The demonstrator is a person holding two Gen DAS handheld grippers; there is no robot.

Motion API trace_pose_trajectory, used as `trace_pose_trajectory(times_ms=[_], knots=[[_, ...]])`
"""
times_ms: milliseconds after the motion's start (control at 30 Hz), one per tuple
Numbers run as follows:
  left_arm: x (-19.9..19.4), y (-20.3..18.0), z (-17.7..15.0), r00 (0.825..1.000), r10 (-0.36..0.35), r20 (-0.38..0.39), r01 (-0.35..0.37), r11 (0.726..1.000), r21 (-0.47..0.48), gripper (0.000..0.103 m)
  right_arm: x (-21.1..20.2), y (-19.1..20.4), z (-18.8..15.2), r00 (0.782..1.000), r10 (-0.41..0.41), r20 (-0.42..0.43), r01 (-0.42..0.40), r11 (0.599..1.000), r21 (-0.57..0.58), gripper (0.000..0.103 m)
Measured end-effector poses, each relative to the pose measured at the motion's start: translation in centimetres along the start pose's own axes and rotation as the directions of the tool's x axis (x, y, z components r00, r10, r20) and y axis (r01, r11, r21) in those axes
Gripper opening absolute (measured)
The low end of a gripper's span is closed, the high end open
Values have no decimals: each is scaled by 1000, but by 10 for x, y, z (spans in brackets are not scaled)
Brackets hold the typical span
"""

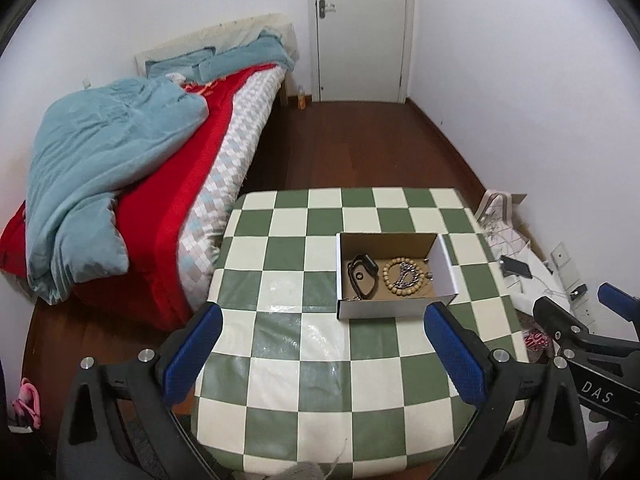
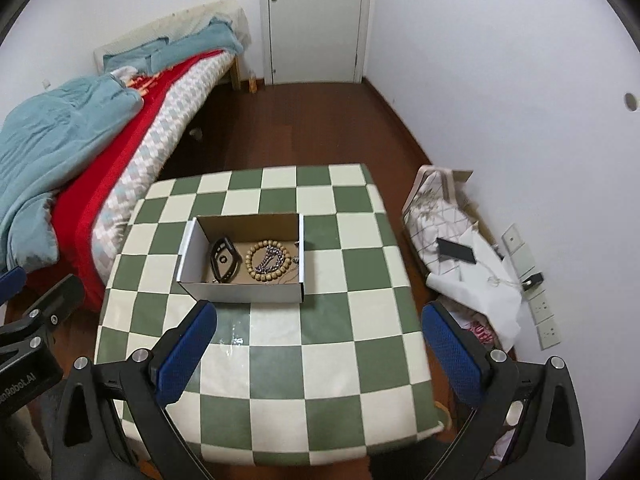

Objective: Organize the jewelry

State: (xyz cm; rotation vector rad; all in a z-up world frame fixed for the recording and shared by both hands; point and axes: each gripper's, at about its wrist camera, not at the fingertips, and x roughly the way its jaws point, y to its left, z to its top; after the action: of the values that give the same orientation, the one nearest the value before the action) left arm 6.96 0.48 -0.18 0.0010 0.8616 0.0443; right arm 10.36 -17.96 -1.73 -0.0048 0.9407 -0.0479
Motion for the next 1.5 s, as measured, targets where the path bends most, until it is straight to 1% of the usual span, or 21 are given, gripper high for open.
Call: trace_pose_trajectory(times_ms=[167, 467, 633, 767, 967, 1200, 1433, 1500], knots=[[-38, 2, -4, 999, -14, 47, 14, 1000, -3, 103, -43, -5, -9, 999, -12, 47, 12, 1000, 0, 103], [-89, 6, -9, 995, -52, 82, 54, 998, -23, 103, -110, -6, -16, 993, -3, 121, 4, 1000, -9, 103], [-107, 8, -12, 995, -66, 80, 68, 997, -23, 103, -138, -6, -21, 989, 5, 148, -4, 1000, -5, 103], [-118, 9, -14, 994, -81, 76, 83, 996, -24, 103, -152, -6, -25, 988, 11, 152, -10, 1000, -2, 103], [-123, 9, -13, 994, -70, 79, 72, 997, -24, 103, -160, -10, -27, 990, 16, 141, -17, 1000, 8, 103], [-108, 11, 5, 997, -7, 73, 10, 999, -51, 103, -144, -13, -7, 991, -12, 136, 10, 1000, 16, 103], [-90, 9, 22, 997, 24, 75, -20, 998, -54, 103, -121, -10, 16, 991, -34, 132, 32, 999, 17, 103], [-82, 8, 25, 997, 33, 63, -30, 998, -47, 103, -115, -8, 22, 992, -43, 123, 42, 999, 9, 103]])
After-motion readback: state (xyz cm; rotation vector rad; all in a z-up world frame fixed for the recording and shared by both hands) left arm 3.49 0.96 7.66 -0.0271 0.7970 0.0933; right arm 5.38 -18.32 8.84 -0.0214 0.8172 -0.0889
